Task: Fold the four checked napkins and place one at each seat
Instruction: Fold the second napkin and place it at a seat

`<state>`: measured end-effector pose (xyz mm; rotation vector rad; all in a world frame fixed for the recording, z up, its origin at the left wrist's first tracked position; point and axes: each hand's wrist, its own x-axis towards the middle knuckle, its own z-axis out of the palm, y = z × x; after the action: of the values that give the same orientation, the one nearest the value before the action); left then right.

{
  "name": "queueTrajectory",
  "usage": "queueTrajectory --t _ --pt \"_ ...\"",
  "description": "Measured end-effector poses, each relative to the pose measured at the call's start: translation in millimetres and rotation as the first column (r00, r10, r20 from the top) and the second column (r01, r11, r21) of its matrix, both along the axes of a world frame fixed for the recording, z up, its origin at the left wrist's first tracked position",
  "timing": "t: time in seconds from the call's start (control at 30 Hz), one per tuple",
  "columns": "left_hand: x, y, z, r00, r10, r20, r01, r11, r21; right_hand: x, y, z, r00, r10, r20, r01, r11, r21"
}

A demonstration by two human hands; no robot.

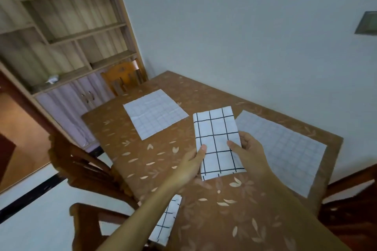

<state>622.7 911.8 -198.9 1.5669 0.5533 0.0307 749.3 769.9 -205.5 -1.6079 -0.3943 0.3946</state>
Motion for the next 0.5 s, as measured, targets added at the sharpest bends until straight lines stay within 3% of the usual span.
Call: queueTrajectory --t 0.1,0.3,0.5 --pt "-12.0 18.6 -11.5 0.998 0.013 -0.068 -0.024 0.986 -0.165 -9.1 20.3 -9.1 0.999 0.044 -0.020 -0.044 0.999 -0.012" --pt "-15.8 66.7 -40.1 0.987 0.159 -0.006 -0.153 0.936 -0.316 -14.1 67.3 -17.2 0.991 0.130 -0.024 -0.132 0.985 -0.110" --pt "-17.6 133.4 -74.4 0.933 0.359 0.023 -0.325 0.869 -0.372 -7.9 136.7 -39.7 0.940 0.274 -0.203 -0.328 0.892 -0.312"
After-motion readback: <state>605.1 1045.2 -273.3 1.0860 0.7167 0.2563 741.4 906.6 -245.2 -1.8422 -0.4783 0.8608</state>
